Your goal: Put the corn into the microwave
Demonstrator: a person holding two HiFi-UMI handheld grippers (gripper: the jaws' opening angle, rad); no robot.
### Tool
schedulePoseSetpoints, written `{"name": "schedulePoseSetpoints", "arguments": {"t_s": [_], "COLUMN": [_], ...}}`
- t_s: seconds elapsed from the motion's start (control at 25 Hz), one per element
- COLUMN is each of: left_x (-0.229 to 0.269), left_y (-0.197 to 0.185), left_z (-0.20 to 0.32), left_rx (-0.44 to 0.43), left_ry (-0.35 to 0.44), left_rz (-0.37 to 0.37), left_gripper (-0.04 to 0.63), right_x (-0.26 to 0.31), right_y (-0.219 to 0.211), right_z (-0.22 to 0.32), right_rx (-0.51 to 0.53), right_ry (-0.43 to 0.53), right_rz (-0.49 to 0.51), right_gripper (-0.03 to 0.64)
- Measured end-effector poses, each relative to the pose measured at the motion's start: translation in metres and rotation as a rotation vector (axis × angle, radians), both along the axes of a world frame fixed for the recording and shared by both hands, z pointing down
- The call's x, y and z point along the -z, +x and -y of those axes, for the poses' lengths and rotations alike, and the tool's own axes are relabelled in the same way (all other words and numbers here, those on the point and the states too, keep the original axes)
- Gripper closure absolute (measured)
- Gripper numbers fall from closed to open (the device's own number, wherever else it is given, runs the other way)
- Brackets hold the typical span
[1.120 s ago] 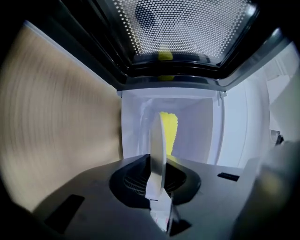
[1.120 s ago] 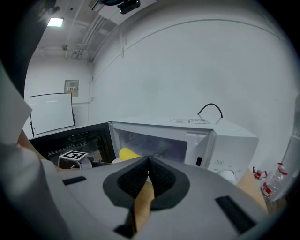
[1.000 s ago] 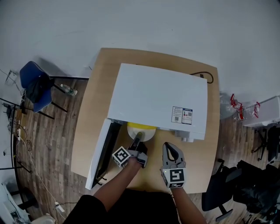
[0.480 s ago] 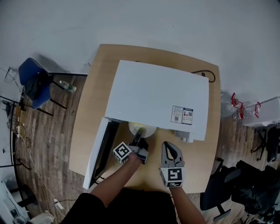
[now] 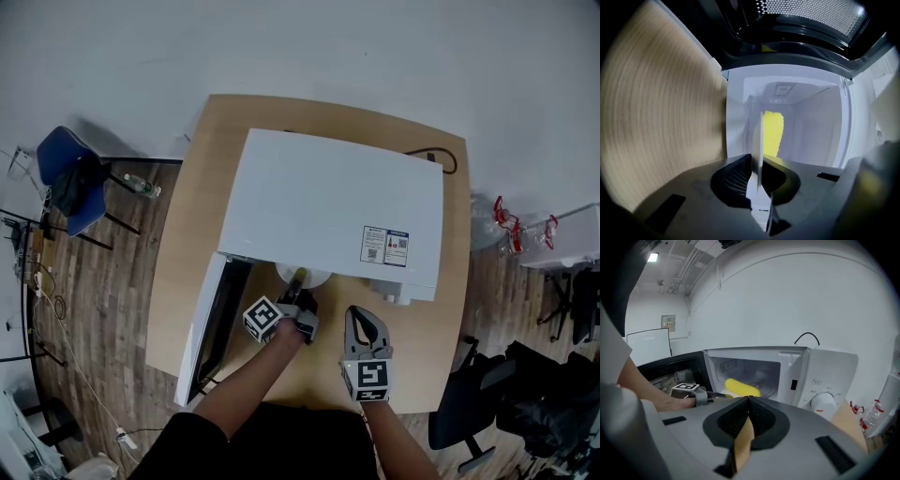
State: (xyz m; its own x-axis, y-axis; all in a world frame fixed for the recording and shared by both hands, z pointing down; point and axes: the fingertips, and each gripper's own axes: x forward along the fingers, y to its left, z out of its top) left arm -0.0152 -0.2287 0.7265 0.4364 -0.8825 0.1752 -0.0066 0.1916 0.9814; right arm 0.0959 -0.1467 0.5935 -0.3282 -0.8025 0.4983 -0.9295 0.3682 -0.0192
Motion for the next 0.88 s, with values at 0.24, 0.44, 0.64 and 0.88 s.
{"name": "schedulePoseSetpoints", "arguments": {"t_s": [0.24,0.44,0.64,0.88], "left_x": [-0.004,-0.003,0.005,0.011], "left_y": [0.002,0.006,0.004,-0.007], "left_z": [0.006,0.011,0.013,0.005], "left_rx": [0.003,0.000,0.011,0.022], "left_ry": [0.006,0.026,0.081,0.092], "left_rz": [-0.004,-0.018,-0.008,0.118], "left_gripper": [0.565,0.565,0.523,0.402], "right_x": [-0.007,-0.011,-0.011,-0.008], "right_y": [0.007,0.010,0.008,0.005], "right_z": [-0.005,-0.010,-0.012,-0.018], "right_rx": [-0.005,-0.008,-0.006,-0.006], "right_ry": [-0.017,-0.029,-0.029,-0.029], "right_rz": [-0.012,-0.015,-0.010,-0.005], "right_gripper": [0.557,0.557,0.557,0.557]}}
